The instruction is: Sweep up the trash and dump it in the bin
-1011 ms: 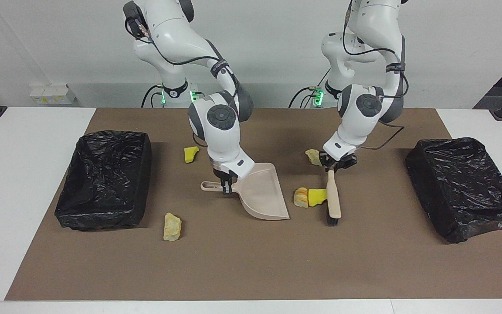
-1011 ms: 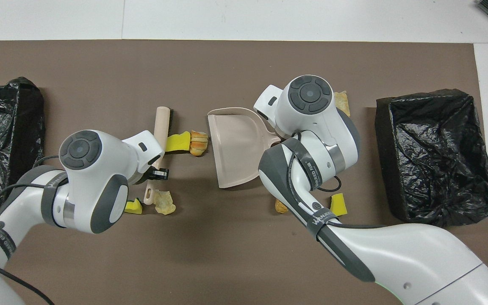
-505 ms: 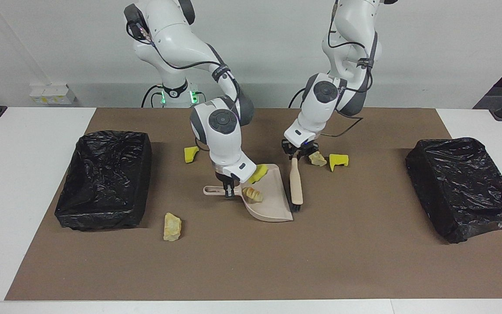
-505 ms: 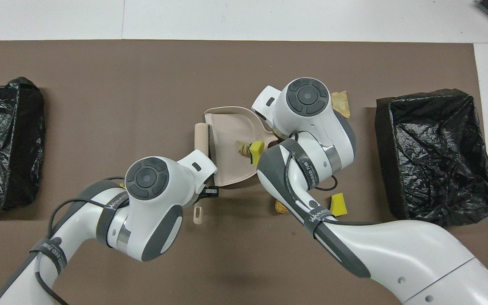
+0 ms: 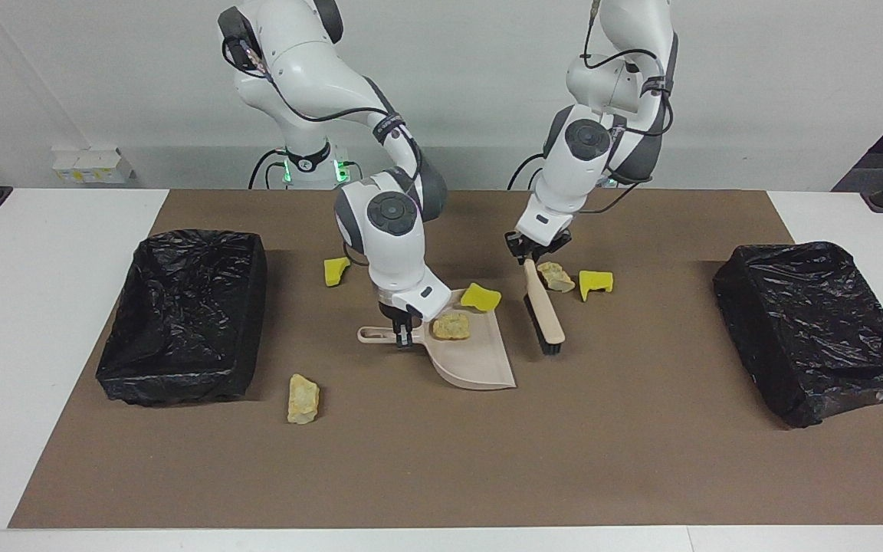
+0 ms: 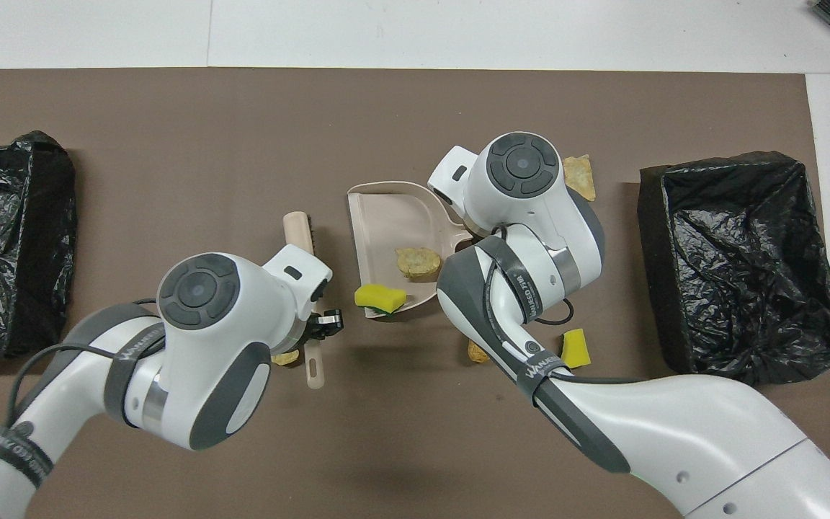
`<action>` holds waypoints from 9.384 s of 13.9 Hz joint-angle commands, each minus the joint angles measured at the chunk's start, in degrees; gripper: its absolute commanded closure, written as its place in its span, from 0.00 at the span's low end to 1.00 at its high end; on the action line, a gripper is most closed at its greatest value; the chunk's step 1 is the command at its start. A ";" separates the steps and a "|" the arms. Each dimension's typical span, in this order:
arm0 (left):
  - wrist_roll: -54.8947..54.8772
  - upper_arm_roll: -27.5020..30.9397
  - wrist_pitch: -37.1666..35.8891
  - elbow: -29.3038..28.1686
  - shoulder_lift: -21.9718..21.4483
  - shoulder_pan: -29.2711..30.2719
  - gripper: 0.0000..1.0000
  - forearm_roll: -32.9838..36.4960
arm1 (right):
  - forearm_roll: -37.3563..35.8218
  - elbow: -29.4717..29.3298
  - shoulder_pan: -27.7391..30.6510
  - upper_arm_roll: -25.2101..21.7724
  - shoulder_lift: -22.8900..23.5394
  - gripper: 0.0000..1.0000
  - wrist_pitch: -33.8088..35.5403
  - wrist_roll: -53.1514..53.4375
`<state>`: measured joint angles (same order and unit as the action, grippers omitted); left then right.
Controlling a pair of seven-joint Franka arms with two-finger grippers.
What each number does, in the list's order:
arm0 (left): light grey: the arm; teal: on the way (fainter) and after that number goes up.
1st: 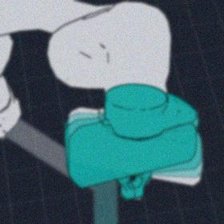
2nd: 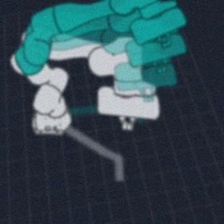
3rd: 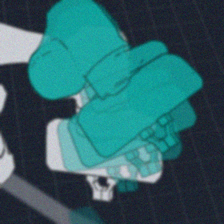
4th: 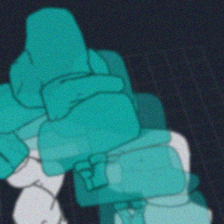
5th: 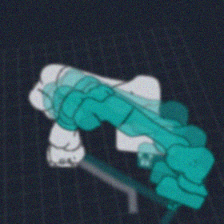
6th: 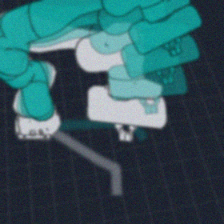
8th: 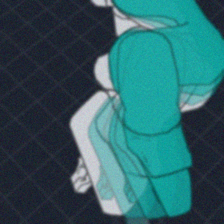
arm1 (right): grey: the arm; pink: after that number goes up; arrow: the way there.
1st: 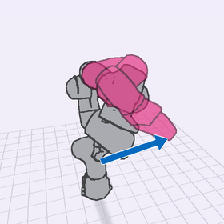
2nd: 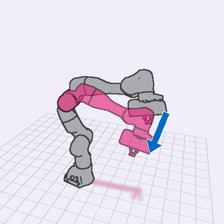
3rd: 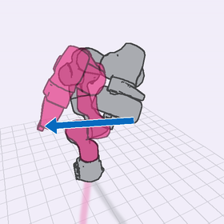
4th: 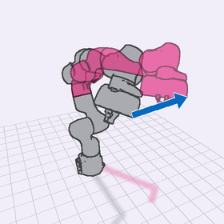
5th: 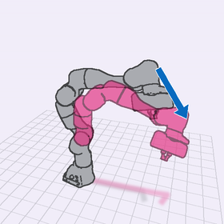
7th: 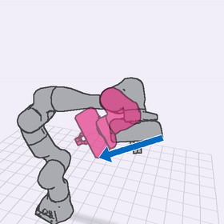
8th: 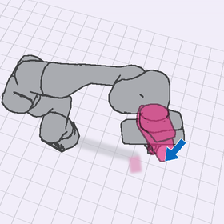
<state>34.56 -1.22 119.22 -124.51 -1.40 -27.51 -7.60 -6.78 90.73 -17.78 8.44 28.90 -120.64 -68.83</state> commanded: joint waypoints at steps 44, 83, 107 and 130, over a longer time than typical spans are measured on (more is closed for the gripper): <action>-2.82 -1.24 -3.89 -3.74 -6.68 1.21 1.00 0.92 | 7.65 3.48 6.25 3.43 -8.85 1.00 4.54 -2.53; 8.86 -1.77 9.10 -27.54 -19.34 -15.91 0.56 -3.48 | -44.12 5.78 34.13 3.51 -25.92 1.00 19.39 -16.52; -32.19 -1.07 -20.06 22.79 3.59 23.28 0.00 7.95 | -9.83 -26.66 1.98 10.01 7.56 1.00 10.44 98.49; -40.71 0.69 -27.90 34.86 2.81 25.66 0.00 8.39 | -4.39 -26.22 -4.90 13.89 16.90 0.12 -2.93 111.46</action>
<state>-5.59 -0.36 90.85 -89.23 2.44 -1.84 0.28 -12.26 65.08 -25.04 21.12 46.71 -122.86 41.50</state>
